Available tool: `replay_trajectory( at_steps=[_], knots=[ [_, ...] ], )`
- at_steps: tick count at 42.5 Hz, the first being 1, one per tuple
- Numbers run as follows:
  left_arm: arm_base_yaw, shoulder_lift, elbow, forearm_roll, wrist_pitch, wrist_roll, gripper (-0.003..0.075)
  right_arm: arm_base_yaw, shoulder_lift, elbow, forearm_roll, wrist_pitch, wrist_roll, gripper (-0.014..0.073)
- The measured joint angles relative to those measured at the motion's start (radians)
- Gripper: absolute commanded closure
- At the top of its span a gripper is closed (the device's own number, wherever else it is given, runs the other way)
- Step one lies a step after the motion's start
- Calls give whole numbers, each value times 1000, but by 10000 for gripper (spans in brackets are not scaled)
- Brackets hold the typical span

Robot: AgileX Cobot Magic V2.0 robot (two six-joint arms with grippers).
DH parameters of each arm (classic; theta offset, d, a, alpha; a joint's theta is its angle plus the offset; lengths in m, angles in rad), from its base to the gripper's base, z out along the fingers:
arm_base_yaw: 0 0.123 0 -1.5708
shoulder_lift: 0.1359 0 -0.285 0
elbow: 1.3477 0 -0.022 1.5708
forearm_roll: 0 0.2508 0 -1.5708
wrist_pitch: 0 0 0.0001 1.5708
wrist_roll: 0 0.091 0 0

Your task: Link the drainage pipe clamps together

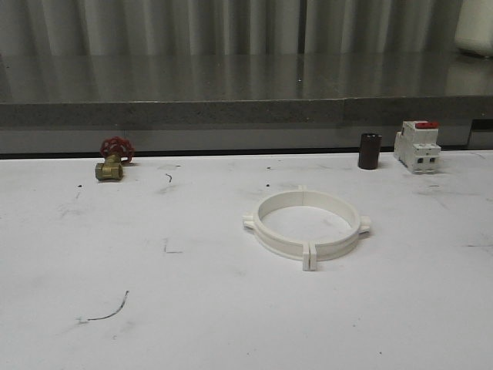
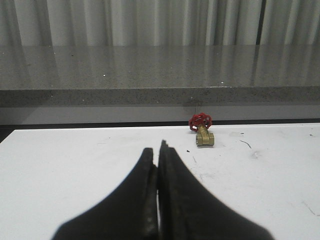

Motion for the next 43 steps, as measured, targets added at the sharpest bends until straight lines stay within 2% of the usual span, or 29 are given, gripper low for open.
replay_trajectory(
  at_steps=[6, 19, 24, 31, 43],
  knots=[
    [0, 0, 0, 0, 0, 0, 741, -25, -82, 76, 0, -77, 0, 713],
    [0, 0, 0, 0, 0, 0, 741, -100, -425, 454, -2, -467, 0, 713],
    [0, 0, 0, 0, 0, 0, 741, -109, -459, 564, -2, -609, 0, 713],
    [0, 0, 0, 0, 0, 0, 741, -123, -462, 578, -2, -679, 0, 713],
    [0, 0, 0, 0, 0, 0, 741, -123, -462, 578, -2, -681, 0, 713]
  ],
)
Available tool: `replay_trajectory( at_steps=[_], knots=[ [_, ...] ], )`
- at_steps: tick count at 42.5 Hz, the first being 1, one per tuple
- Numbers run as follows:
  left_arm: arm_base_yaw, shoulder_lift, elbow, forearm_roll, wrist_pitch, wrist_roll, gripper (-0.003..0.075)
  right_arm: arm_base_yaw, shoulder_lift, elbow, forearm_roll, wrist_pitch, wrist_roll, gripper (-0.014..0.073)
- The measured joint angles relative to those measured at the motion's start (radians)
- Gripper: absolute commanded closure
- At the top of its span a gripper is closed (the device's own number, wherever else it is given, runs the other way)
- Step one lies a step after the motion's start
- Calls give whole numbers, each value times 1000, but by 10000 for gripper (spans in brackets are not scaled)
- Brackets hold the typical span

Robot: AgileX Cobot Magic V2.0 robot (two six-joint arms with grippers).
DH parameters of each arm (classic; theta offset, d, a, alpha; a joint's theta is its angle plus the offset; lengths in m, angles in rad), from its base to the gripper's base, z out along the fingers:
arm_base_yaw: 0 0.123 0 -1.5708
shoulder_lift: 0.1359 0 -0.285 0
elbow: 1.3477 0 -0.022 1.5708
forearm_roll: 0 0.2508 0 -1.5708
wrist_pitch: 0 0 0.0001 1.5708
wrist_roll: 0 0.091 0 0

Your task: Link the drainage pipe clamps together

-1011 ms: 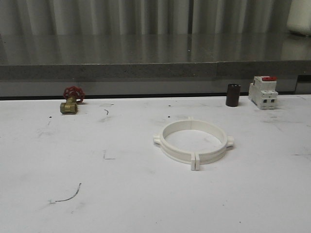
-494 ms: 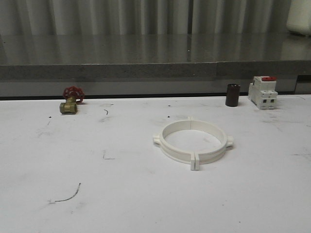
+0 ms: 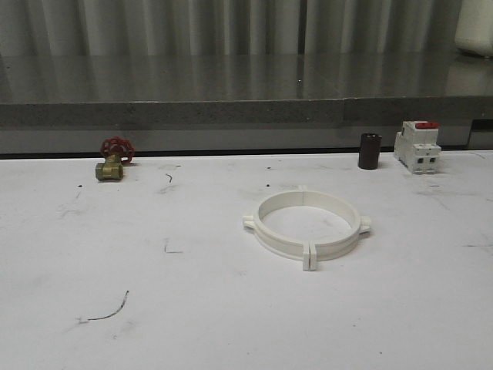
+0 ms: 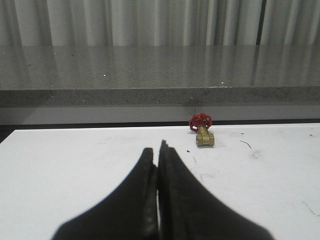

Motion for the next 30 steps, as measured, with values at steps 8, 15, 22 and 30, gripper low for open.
replay_trajectory(
  at_steps=[8, 15, 22, 30],
  knots=[
    [0, 0, 0, 0, 0, 0, 741, 0, 0, 0, -13, -20, 49, 713],
    [0, 0, 0, 0, 0, 0, 741, 0, 0, 0, -24, -26, 74, 713],
    [0, 0, 0, 0, 0, 0, 741, 0, 0, 0, -21, -26, 78, 713],
    [0, 0, 0, 0, 0, 0, 741, 0, 0, 0, -16, -26, 78, 713]
  ],
)
